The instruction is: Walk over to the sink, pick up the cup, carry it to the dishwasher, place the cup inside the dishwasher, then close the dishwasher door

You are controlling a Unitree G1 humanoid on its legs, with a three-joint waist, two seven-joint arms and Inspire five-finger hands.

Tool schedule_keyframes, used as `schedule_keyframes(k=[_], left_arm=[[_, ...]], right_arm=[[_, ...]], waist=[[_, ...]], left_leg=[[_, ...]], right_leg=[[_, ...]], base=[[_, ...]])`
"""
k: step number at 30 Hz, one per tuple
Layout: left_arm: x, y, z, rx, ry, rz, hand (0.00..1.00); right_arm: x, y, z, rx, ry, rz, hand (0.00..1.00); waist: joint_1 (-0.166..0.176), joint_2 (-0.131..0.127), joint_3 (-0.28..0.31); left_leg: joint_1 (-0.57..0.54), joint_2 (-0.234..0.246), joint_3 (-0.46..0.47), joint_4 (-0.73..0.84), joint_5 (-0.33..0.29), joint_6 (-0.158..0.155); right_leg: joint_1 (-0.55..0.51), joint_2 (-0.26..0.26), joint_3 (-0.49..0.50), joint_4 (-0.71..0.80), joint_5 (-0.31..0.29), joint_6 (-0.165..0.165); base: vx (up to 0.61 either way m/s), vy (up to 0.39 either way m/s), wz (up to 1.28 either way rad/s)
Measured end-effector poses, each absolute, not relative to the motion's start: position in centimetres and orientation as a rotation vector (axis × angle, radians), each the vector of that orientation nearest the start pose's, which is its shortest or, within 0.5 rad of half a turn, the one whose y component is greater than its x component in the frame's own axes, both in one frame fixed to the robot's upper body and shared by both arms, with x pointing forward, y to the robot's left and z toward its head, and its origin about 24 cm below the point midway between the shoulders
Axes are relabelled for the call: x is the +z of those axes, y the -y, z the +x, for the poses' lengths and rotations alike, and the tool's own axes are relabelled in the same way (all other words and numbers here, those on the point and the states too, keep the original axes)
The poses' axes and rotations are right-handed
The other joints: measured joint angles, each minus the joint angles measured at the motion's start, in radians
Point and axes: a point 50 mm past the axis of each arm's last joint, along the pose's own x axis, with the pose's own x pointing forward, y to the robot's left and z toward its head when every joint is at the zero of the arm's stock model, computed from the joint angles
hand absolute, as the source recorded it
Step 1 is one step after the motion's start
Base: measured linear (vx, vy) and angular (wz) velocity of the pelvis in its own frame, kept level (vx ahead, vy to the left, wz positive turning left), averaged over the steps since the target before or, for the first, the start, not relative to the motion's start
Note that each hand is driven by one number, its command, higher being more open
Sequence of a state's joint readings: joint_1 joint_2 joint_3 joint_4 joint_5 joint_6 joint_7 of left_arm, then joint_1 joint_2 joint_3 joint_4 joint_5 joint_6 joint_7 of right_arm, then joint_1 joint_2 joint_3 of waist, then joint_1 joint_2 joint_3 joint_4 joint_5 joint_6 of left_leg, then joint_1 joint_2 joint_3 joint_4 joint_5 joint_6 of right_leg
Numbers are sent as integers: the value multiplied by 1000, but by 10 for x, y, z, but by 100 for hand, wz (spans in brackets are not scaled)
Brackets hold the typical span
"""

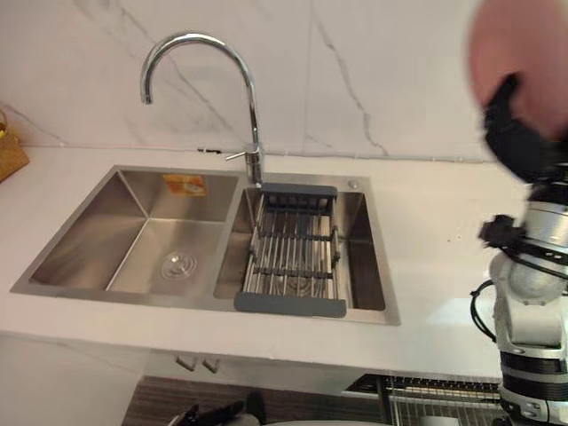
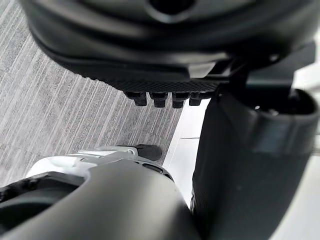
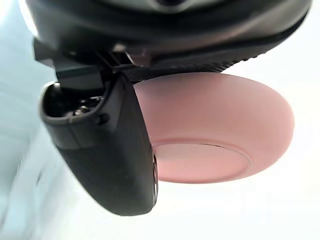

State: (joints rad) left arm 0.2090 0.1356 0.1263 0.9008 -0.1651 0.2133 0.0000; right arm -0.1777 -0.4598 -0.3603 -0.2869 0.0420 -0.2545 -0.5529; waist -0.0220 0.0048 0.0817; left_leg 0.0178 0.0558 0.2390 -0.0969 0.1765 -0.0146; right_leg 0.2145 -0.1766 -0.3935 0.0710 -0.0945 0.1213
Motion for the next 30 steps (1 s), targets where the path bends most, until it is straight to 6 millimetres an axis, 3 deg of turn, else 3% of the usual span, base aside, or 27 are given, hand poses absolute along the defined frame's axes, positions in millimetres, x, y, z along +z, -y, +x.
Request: schedule_keyframes(k=[3,6,7,8,10,12,15,19,22,24,25,27,29,30], left_arm=[[-162,-217,51,308,-1295,-123,100],[-163,-215,48,296,-1314,-117,100],[-164,-217,45,297,-1328,-106,100],[-164,-217,44,296,-1334,-108,100],[-165,-214,42,271,-1354,-86,100],[-165,-214,42,268,-1363,-82,100],[-164,-215,44,252,-1374,-66,100],[-160,-215,56,242,-1337,-54,100],[-157,-215,70,264,-1300,-68,100],[-155,-218,76,298,-1293,-91,100],[-153,-223,81,313,-1285,-79,100],[-150,-225,90,317,-1270,-69,100],[-149,-222,98,318,-1254,-93,100],[-149,-217,102,312,-1248,-117,100]], right_arm=[[219,308,202,-947,873,-313,0],[200,338,179,-1096,738,-421,0],[188,350,171,-1148,659,-474,0],[181,356,166,-1175,616,-496,0],[142,375,144,-1290,410,-522,0],[113,378,126,-1351,275,-524,0],[73,363,105,-1383,100,-555,0],[52,340,105,-1359,27,-585,0],[47,316,122,-1259,40,-572,0],[47,292,138,-1138,72,-554,0],[45,277,149,-1045,86,-550,0],[39,267,155,-979,74,-556,0],[25,260,161,-921,22,-555,0],[12,255,165,-870,-28,-566,0]], waist=[[-14,13,-8],[-48,18,-12],[-57,8,-19],[-59,9,-21],[-90,11,-23],[-104,10,-23],[-117,9,-20],[-113,8,20],[-91,7,69],[-70,-8,91],[-67,-20,104],[-73,-43,120],[-69,-63,130],[-63,-68,132]], left_leg=[[10,24,42,0,-20,-7],[12,44,83,0,-25,-19],[13,40,118,1,-30,-33],[19,40,135,8,-22,-28],[31,43,158,0,-21,-30],[31,44,188,0,-22,-28],[29,46,235,0,-29,-22],[0,49,305,0,-34,-18],[-10,73,393,1,-40,-15],[-9,93,462,1,-48,-12],[-12,100,491,1,-50,-13],[-23,99,489,1,-48,-16],[-29,98,472,1,-40,-27],[-32,98,461,1,-31,-38]], right_leg=[[-21,12,45,1,9,-13],[-48,23,82,2,12,-19],[-65,14,89,-5,4,-31],[-73,12,102,-2,-6,-40],[-97,13,131,24,-18,-33],[-125,10,166,41,-15,-28],[-163,7,217,54,-2,-13],[-231,2,245,44,12,-20],[-267,-49,59,45,22,-127],[-289,-87,-74,55,35,-168],[-303,-115,-139,91,38,-169],[-319,-132,-162,121,47,-155],[-319,-136,-174,126,67,-125],[-308,-132,-180,109,90,-91]], base=[[-58,-19,-49],[-62,-24,-45],[-41,6,-48],[-15,12,-55],[17,25,-42],[4,32,-44],[8,39,-44],[-34,49,-58],[-30,57,-85],[9,14,-104],[5,-25,-68],[10,-79,-10],[70,-117,22],[88,-65,19]])
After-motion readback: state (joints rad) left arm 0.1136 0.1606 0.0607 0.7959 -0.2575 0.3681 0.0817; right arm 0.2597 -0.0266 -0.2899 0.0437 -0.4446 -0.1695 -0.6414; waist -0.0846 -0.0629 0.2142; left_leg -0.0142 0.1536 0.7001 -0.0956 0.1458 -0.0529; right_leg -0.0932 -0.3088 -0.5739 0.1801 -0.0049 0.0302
